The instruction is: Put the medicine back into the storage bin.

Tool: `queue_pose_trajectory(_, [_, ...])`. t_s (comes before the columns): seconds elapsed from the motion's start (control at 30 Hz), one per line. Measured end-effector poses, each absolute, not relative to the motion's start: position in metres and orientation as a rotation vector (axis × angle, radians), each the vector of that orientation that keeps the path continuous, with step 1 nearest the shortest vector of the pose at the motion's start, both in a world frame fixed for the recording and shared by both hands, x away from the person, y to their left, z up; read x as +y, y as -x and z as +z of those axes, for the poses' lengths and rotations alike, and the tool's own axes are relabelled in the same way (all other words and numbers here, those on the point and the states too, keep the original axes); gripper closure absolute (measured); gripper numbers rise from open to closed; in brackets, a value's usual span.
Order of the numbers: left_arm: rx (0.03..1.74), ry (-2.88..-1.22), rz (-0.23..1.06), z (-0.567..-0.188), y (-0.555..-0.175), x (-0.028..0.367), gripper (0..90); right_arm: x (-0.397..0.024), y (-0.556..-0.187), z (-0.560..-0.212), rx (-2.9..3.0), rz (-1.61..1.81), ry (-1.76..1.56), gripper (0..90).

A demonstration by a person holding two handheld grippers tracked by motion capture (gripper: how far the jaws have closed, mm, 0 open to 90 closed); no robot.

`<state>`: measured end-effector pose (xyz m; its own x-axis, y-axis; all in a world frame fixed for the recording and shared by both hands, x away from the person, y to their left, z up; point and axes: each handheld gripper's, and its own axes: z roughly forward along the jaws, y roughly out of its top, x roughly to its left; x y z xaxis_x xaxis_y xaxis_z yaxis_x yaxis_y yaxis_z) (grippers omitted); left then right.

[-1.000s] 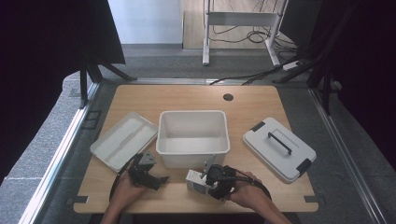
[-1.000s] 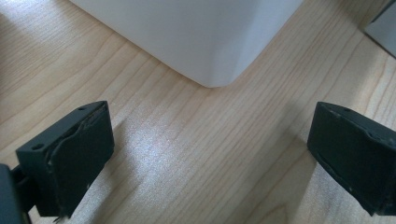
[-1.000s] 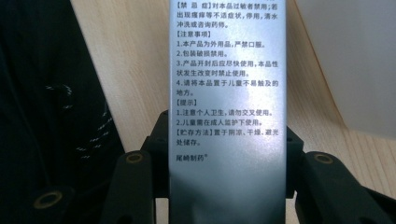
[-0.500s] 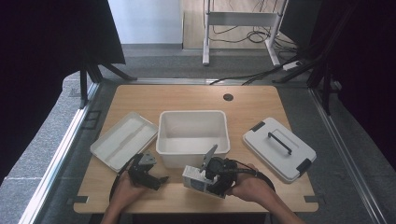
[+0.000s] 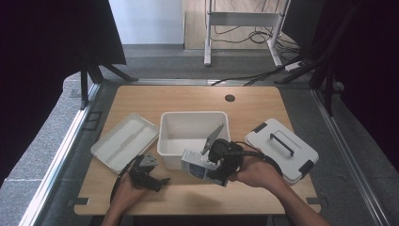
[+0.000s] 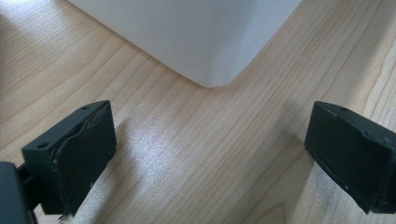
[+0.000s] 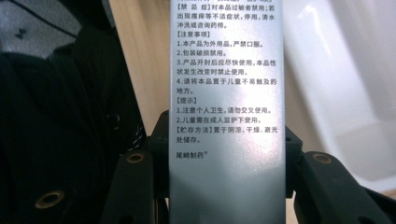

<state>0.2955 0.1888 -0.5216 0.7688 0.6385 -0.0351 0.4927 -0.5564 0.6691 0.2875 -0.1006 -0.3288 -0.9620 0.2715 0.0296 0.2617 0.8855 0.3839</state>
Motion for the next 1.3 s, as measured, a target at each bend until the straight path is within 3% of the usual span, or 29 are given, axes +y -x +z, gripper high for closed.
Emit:
queue_pose_trajectory(0.3, [0.841, -2.272, 0.276, -0.522, -0.295, 0.189, 2.4, -0.097, -0.313, -0.297, 2.924, 0.642, -0.495, 55.8])
queue_pose_trajectory(0.57, [0.838, -2.277, 0.278, -0.522, -0.295, 0.189, 2.6, -0.092, -0.346, -0.293, 2.833, 0.651, -0.587, 55.8])
queue_pose_trajectory(0.9, [0.837, -2.278, 0.275, -0.521, -0.296, 0.189, 2.6, -0.089, -0.382, -0.329, 2.78, 0.609, -0.673, 55.8])
queue_pose_trajectory(1.3, [0.838, -2.276, 0.279, -0.522, -0.295, 0.189, 2.6, -0.086, -0.398, -0.384, 2.811, 0.578, -0.725, 55.7])
